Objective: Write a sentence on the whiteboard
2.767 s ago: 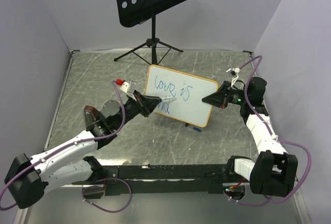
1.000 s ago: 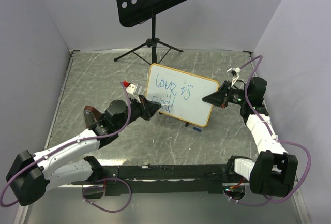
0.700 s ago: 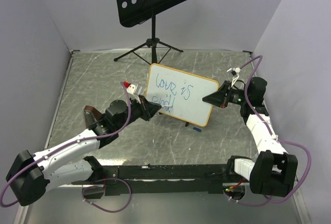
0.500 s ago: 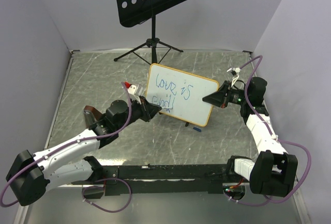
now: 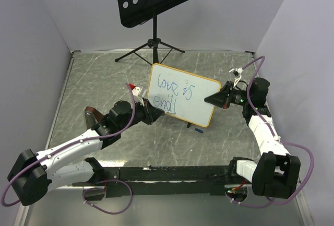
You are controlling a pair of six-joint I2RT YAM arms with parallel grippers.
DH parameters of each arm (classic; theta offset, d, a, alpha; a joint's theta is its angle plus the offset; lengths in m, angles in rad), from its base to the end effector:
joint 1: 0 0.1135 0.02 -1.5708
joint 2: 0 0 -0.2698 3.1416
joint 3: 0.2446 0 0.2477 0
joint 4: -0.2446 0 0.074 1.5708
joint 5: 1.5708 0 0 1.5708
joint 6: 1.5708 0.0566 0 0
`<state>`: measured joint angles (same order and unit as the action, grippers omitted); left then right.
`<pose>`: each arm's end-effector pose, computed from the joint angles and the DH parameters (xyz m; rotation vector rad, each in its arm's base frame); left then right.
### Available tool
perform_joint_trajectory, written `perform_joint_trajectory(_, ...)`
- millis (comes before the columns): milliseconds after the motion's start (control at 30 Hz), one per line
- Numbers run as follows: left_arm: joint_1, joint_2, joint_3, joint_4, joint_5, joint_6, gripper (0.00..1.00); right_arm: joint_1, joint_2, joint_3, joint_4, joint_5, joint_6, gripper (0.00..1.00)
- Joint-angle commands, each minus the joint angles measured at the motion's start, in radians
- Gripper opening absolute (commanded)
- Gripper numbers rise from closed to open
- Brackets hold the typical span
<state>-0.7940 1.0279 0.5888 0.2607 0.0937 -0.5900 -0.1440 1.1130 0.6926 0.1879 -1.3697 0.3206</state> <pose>0.1728 -0.1834 0.2735 0.2644 1.8607 -1.0693 0.2333 0.0222 0.2925 -0.6024 1.6967 1.3359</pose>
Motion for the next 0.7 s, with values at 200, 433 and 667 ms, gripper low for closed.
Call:
perform_joint_trajectory(200, -0.002, -0.028, 0.020, 0.064, 0.018, -0.024, 0.01, 0.004, -0.038, 0.018, 0.078, -0.083, 0.020, 0.00)
perform_joint_trajectory(433, -0.002, -0.092, 0.019, 0.095, 0.060, -0.056, 0.01, 0.004, -0.041, 0.018, 0.068, -0.078, 0.012, 0.00)
perform_joint_trajectory(667, 0.001, -0.153, 0.009, 0.104, 0.040, -0.077, 0.01, 0.004, -0.044, 0.018, 0.064, -0.077, 0.005, 0.00)
